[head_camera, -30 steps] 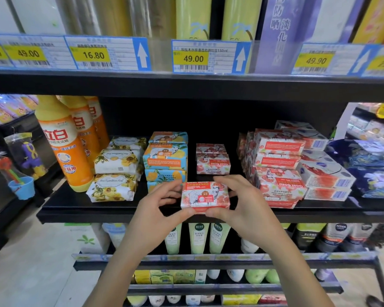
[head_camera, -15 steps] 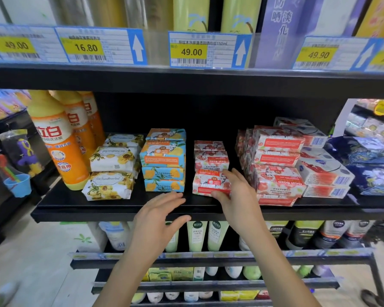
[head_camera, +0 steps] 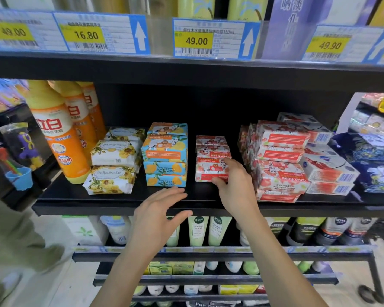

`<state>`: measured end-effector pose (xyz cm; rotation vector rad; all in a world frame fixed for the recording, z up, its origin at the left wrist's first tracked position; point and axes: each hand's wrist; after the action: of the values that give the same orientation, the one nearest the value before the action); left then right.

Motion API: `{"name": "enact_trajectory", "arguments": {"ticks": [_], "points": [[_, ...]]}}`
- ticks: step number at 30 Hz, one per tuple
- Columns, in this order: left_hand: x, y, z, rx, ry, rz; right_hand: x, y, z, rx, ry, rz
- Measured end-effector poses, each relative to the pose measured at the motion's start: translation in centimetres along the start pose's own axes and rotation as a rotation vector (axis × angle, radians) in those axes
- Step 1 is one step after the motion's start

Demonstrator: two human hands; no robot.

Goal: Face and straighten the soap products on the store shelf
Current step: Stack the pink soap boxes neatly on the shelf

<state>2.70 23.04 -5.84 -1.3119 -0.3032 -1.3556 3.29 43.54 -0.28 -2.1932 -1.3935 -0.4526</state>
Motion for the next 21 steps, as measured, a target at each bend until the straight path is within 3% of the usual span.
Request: {"name": "enact_trajectory", "arguments": {"ticks": [8,12,17,21], "points": [[0.0,-0.1,0.3,0.006,0.006,0.016,-0.8,-1.5,-0.2,-0.01,0.001,-0.007],[-0.1,-0.1,0.2,0.01,0.014,0.016,0.5,0.1,-1.3,0.078,0.007,0.008],[-0.2,-0.1,0.2,0.017,0.013,0.011,5.4,2.1,-4.0,0.264,0.066,0.11],[-0.1,-0.1,0.3,0.023,-0.001,0.006,10.4,1.4,-4.3,0.295,0.15,0.24]]}}
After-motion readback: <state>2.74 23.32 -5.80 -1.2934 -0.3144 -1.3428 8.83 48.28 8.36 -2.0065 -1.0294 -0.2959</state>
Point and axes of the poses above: each hand's wrist, its own y-axis away from the middle knuckle, its own x-axis out of the back of the hand, z = x × y, and after that the axes turned 15 degrees about -y, right-handed
